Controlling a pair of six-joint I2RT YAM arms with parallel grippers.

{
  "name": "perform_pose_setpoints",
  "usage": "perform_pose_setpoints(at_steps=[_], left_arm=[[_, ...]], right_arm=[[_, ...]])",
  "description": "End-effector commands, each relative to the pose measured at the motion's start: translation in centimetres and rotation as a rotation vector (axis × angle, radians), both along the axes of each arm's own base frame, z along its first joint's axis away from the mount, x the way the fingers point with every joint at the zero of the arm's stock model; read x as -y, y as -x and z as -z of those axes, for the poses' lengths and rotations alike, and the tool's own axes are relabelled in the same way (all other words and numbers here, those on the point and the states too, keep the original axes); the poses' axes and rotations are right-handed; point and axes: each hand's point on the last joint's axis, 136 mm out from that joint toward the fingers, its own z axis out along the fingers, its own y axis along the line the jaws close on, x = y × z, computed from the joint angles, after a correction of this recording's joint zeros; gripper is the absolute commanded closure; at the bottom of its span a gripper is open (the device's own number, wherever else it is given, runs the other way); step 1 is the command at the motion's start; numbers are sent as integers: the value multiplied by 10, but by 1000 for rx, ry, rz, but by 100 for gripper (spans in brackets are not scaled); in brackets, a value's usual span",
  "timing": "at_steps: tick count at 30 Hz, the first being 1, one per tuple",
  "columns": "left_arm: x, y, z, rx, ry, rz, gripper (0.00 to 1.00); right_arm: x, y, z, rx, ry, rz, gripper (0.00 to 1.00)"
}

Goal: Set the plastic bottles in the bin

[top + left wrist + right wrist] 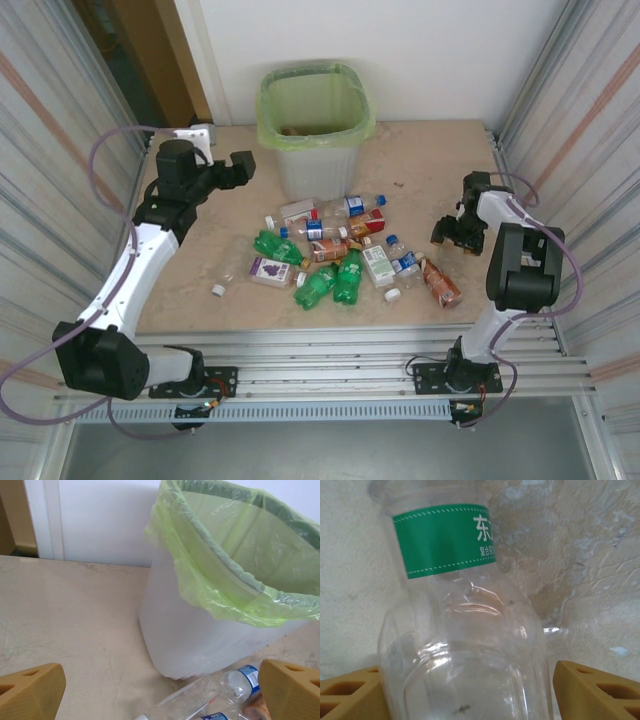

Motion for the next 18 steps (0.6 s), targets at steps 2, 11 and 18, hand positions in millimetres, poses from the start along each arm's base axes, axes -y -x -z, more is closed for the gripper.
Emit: perform_pose_setpoints(at_steps=[2, 11, 18], left_arm=[[-23, 12, -17, 62, 31, -94, 1], [-51, 30, -7, 61, 35, -199, 1], [-62, 45, 17, 0, 15, -236, 1]], right_arm=[[2, 2, 12, -34, 2, 34, 28], [-5, -7, 6, -26, 59, 7, 49], [-18, -41, -74, 156, 155, -32, 68]])
